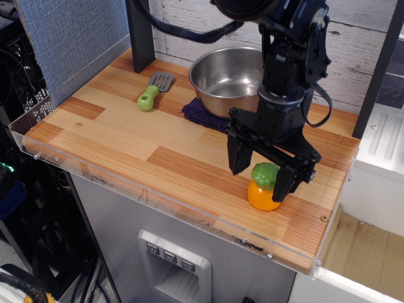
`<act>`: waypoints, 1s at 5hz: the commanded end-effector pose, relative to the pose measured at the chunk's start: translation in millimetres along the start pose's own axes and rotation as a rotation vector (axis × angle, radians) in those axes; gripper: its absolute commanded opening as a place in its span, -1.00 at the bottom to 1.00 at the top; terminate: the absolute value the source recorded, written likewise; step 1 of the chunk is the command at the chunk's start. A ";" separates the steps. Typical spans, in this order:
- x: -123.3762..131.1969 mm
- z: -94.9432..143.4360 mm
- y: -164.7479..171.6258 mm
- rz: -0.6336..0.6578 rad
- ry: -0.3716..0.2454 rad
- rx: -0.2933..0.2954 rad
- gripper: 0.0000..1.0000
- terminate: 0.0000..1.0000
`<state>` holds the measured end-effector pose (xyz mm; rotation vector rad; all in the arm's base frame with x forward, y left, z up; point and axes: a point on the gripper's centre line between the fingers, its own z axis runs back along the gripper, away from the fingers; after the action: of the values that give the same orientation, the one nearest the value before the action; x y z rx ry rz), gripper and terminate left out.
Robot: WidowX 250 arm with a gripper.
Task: Put the orange object into the bowl.
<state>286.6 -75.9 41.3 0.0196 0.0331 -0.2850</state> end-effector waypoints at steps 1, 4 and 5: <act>4.5 -1.4 -8.8 -0.020 -0.021 0.010 1.00 -1.00; 1.8 4.4 -9.4 -0.016 -0.054 0.013 -1.00 -1.00; 1.9 28.9 -5.9 -0.003 -0.103 -0.012 -1.00 -1.00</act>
<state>284.4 -84.2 55.8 -0.0009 -0.0154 -0.2938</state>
